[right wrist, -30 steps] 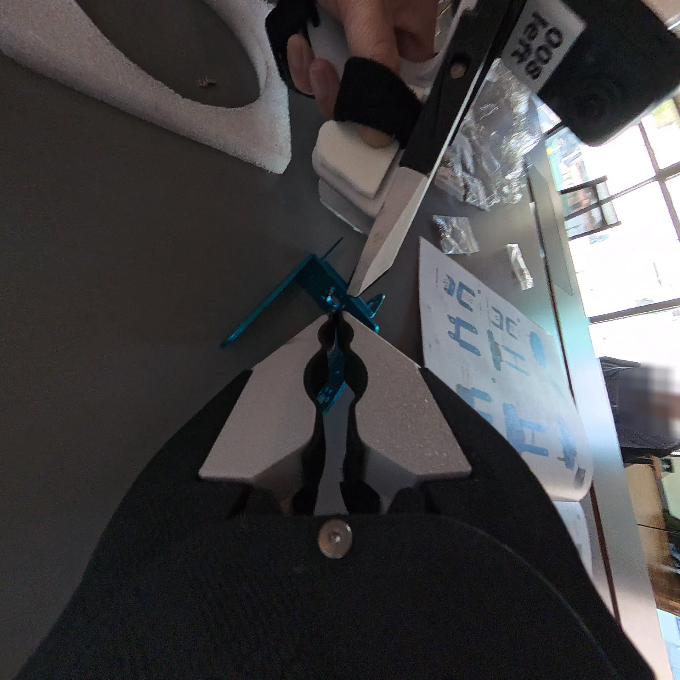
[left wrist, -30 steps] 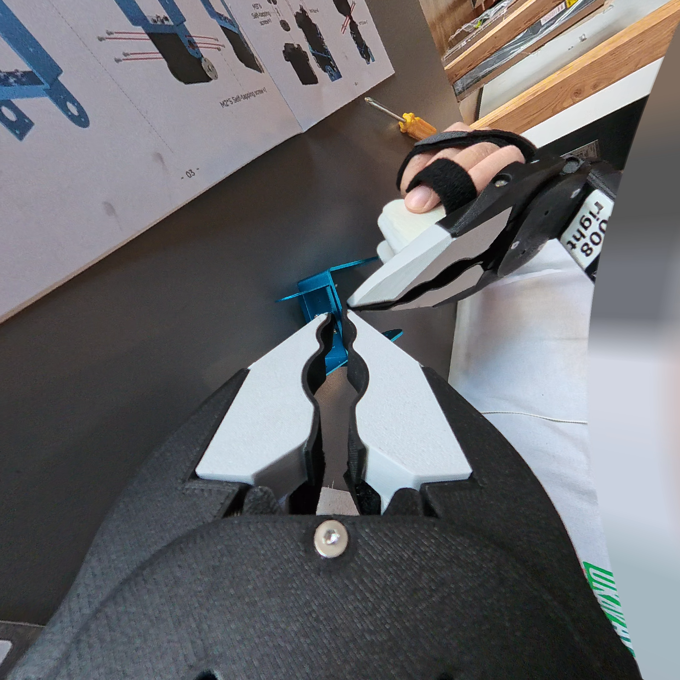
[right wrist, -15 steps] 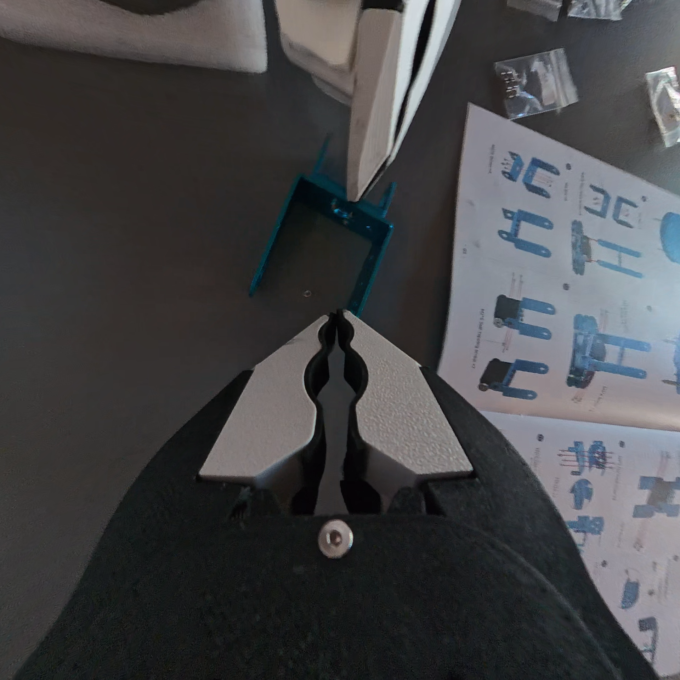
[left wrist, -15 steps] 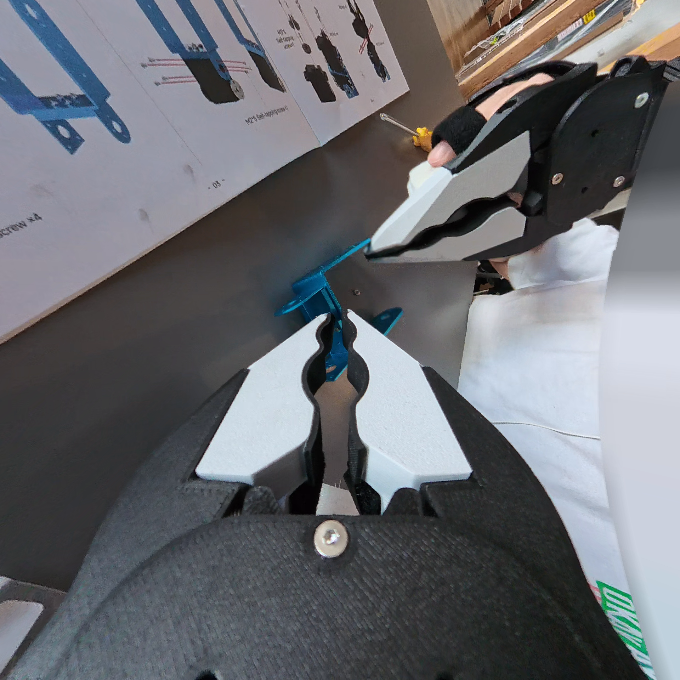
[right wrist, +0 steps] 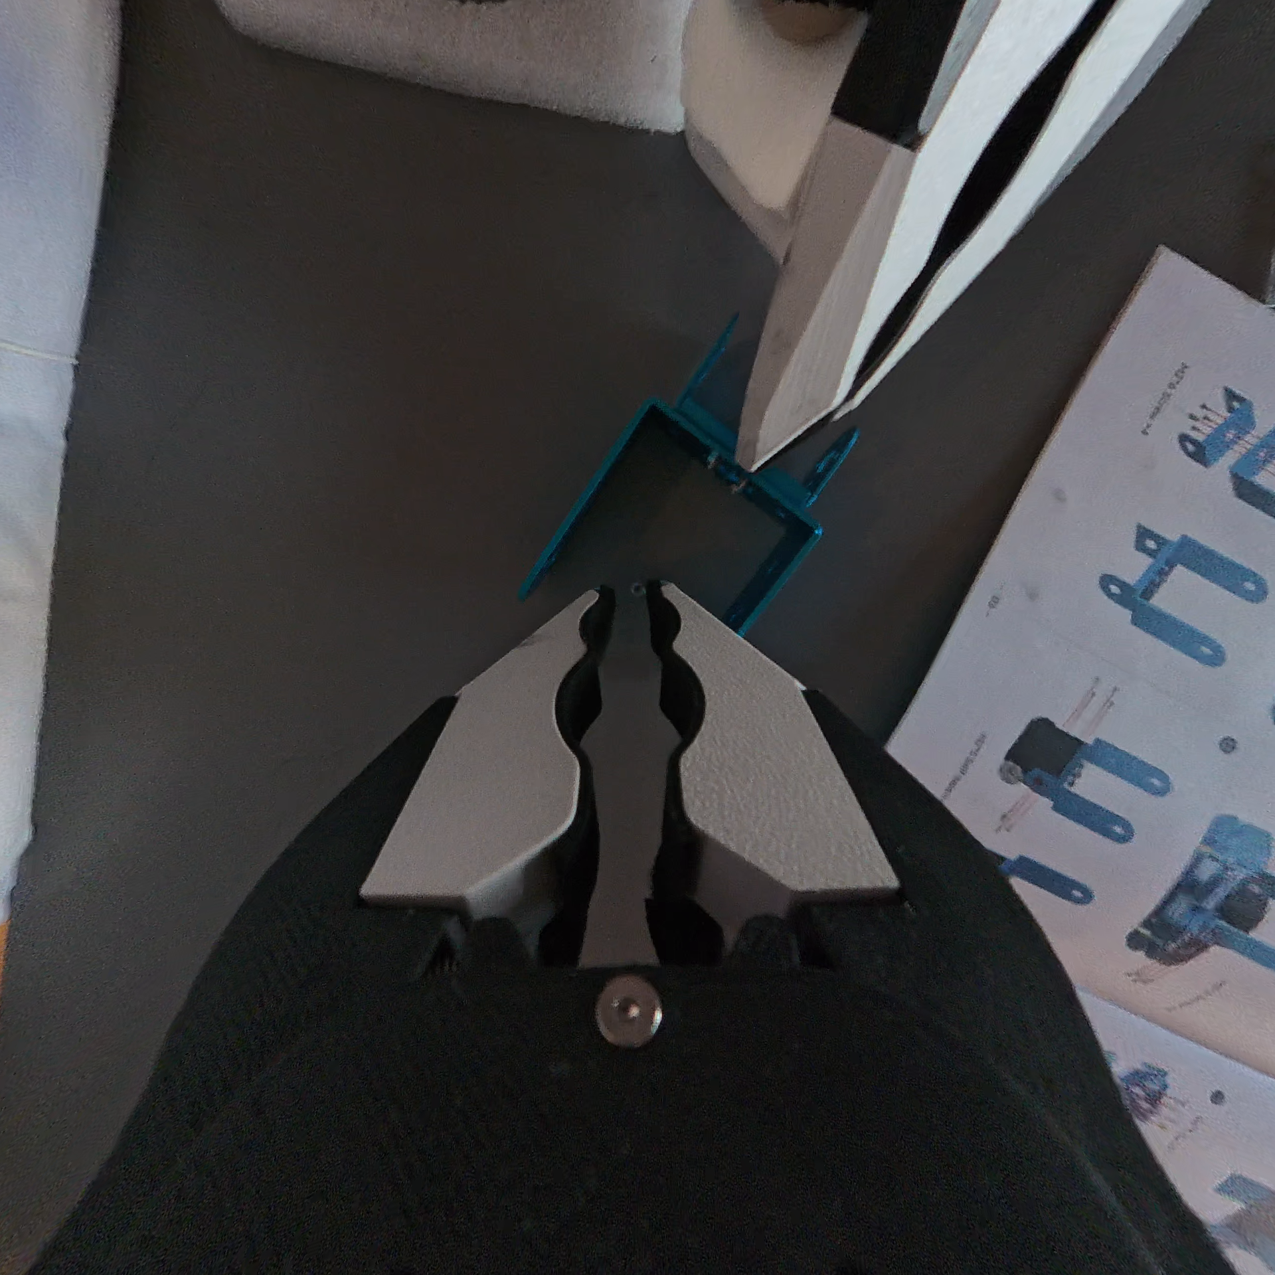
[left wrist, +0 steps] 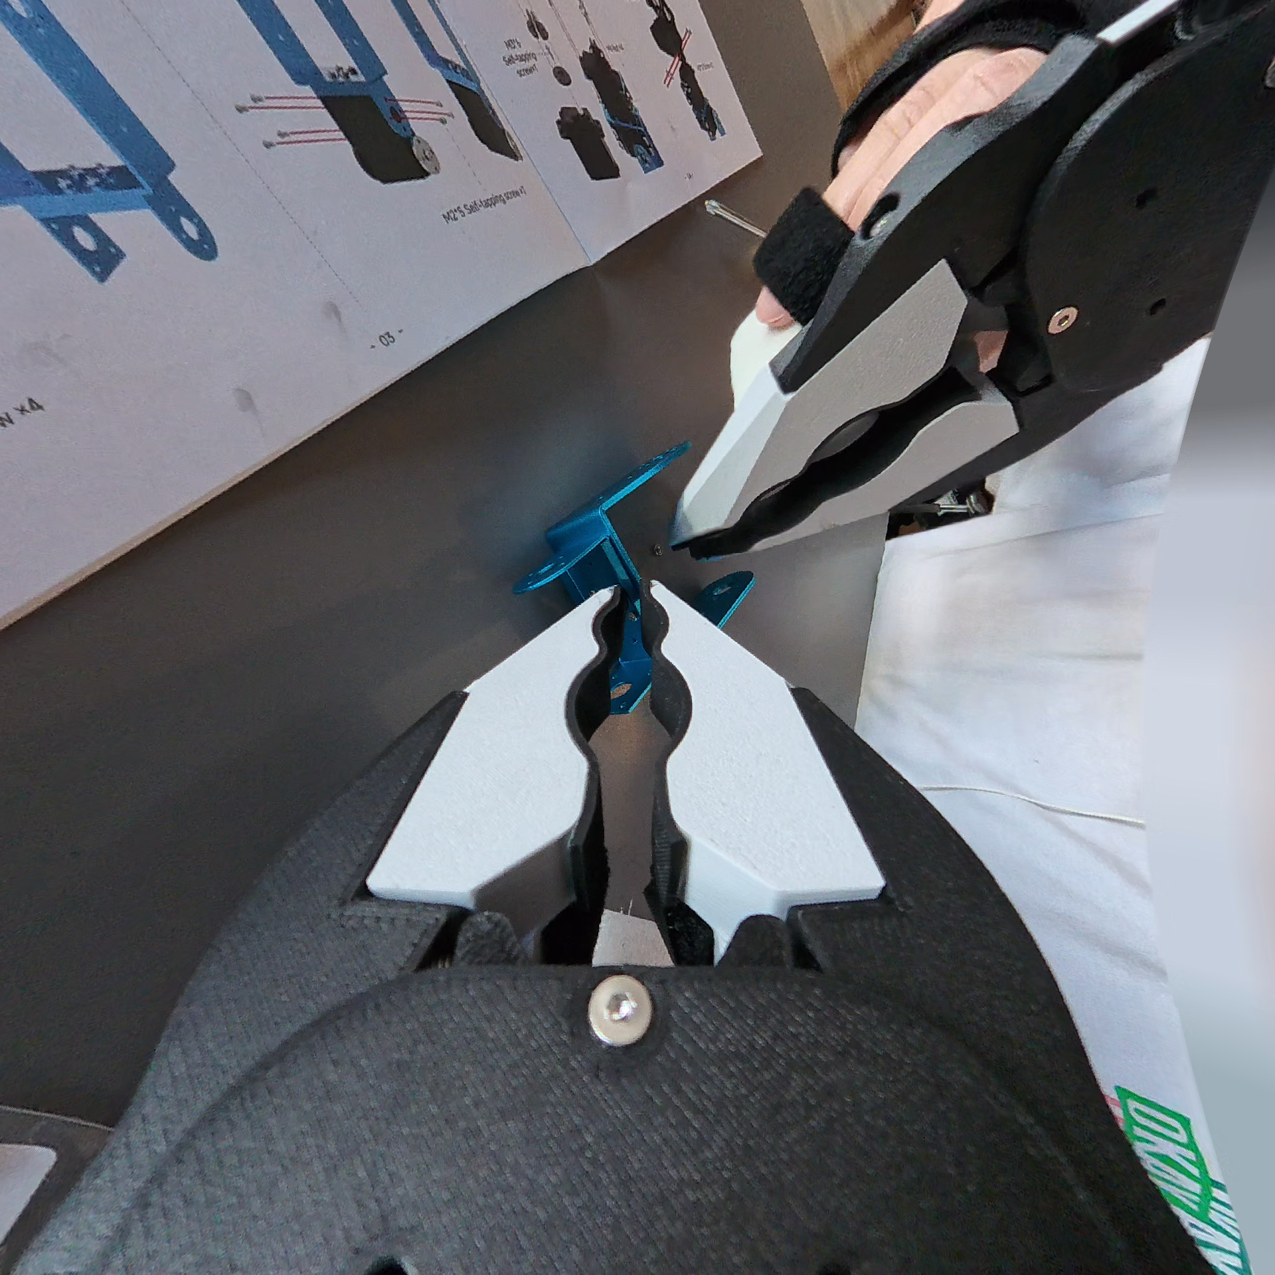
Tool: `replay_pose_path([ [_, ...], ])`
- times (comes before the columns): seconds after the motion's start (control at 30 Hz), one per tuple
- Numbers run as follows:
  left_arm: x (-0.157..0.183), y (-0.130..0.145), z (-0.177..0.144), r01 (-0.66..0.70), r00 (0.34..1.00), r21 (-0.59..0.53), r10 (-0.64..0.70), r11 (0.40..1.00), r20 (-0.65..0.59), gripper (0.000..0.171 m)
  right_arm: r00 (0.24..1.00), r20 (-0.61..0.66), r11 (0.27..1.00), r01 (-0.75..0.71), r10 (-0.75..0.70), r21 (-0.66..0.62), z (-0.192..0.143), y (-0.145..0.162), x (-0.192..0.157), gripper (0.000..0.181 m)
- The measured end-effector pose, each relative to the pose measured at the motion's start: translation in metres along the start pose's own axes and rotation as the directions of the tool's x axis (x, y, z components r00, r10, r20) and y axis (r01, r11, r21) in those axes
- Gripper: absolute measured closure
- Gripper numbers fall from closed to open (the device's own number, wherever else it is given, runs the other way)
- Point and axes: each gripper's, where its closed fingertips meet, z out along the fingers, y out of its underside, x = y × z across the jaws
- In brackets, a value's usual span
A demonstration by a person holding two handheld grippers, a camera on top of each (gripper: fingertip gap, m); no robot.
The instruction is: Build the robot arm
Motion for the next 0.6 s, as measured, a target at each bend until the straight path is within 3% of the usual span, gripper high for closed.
replay_pose_path([
  [0.23, 0.0002, 0.0004, -0.0003, -0.002, 1.0, -0.001, 0.002, 1.0, 0.001, 0.17, 0.99, -0.005, 0.99, -0.138, 0.138, -0.03, 0.0053, -0.0014, 0.0031, 0.172],
  [0.6, 0.0008, 0.0007, 0.0002, 0.006, 1.0, -0.003, -0.006, 1.0, -0.013, 0.169, 0.992, -0.009, 0.989, -0.128, 0.128, -0.073, 0.0094, 0.0042, 0.0017, 0.175],
])
